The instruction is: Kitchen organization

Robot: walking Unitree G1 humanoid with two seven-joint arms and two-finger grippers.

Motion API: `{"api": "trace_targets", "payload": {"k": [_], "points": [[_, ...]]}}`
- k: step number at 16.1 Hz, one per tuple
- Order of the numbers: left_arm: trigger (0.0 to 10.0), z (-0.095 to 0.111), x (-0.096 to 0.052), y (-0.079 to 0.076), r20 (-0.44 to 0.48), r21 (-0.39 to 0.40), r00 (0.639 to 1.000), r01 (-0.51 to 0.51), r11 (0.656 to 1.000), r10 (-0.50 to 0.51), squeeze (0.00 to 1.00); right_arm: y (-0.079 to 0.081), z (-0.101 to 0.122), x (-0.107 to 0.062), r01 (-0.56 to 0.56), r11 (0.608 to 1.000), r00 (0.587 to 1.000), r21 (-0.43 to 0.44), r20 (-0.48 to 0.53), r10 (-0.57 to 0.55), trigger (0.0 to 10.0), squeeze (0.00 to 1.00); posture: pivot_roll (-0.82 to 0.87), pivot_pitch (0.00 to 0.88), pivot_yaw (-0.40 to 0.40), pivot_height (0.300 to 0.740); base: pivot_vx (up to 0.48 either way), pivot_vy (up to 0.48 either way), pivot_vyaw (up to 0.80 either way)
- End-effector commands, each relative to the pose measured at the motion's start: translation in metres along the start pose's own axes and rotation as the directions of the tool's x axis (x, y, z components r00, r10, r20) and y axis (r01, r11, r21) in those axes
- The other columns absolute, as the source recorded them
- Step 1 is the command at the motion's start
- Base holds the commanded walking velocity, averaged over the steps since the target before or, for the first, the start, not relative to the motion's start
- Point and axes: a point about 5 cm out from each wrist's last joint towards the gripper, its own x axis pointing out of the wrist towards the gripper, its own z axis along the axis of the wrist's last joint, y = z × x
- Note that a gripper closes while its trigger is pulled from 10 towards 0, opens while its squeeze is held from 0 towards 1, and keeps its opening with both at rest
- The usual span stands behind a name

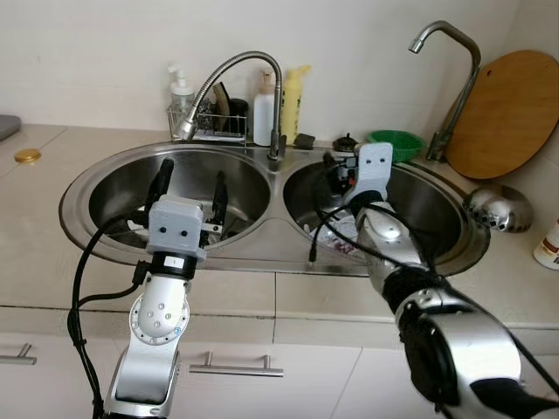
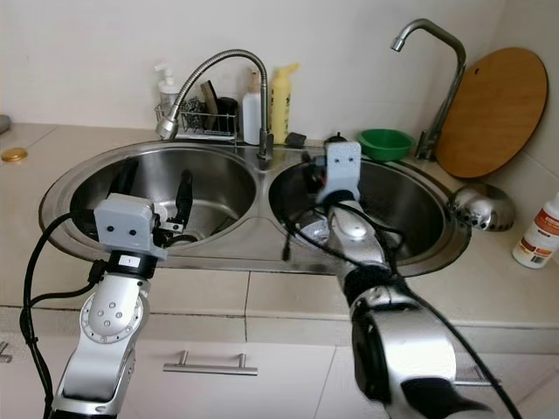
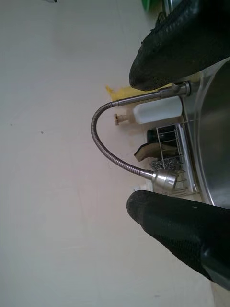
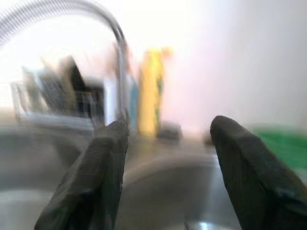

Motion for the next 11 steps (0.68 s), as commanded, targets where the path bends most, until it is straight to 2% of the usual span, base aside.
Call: {"api": "trace_targets", "payload": {"k": [1,2,3,6,11], "points": [[10.0,0.002,-0.001,0.001,-0.003,-0.013,1.0,0.0,1.0,0.0,0.0,0.006,0.016,-0.002,-0.041,0.999,0.99,-0.036,0.135,0.045,10.0,0.0,0.1,0.0,-0.062,0.736,0.0,0.0,0.0],[10.0,0.002,-0.001,0.001,-0.005,-0.013,1.0,0.003,1.0,-0.003,0.0,0.008,0.019,-0.003,-0.048,0.998,0.985,-0.037,0.163,0.054,10.0,0.0,0.1,0.0,-0.06,0.736,0.0,0.0,0.0],[10.0,0.001,-0.002,0.0,-0.008,-0.013,1.0,0.013,1.0,-0.013,0.0,0.011,0.026,-0.008,-0.07,0.996,0.973,-0.058,0.217,0.08,10.0,0.0,0.09,0.0,-0.055,0.736,0.0,0.428,0.0],[10.0,0.001,-0.002,-0.001,-0.007,-0.017,1.0,0.021,1.0,-0.021,0.0,0.015,0.033,-0.018,-0.104,0.99,0.956,-0.091,0.264,0.125,10.0,0.0,0.08,0.0,-0.052,0.736,0.0,0.456,0.0],[10.0,0.001,-0.002,-0.002,-0.009,-0.026,1.0,0.026,0.999,-0.026,0.0,0.019,0.038,-0.03,-0.14,0.981,0.947,-0.131,0.272,0.171,10.0,0.0,0.07,0.0,-0.048,0.736,0.0,0.471,0.0]]}}
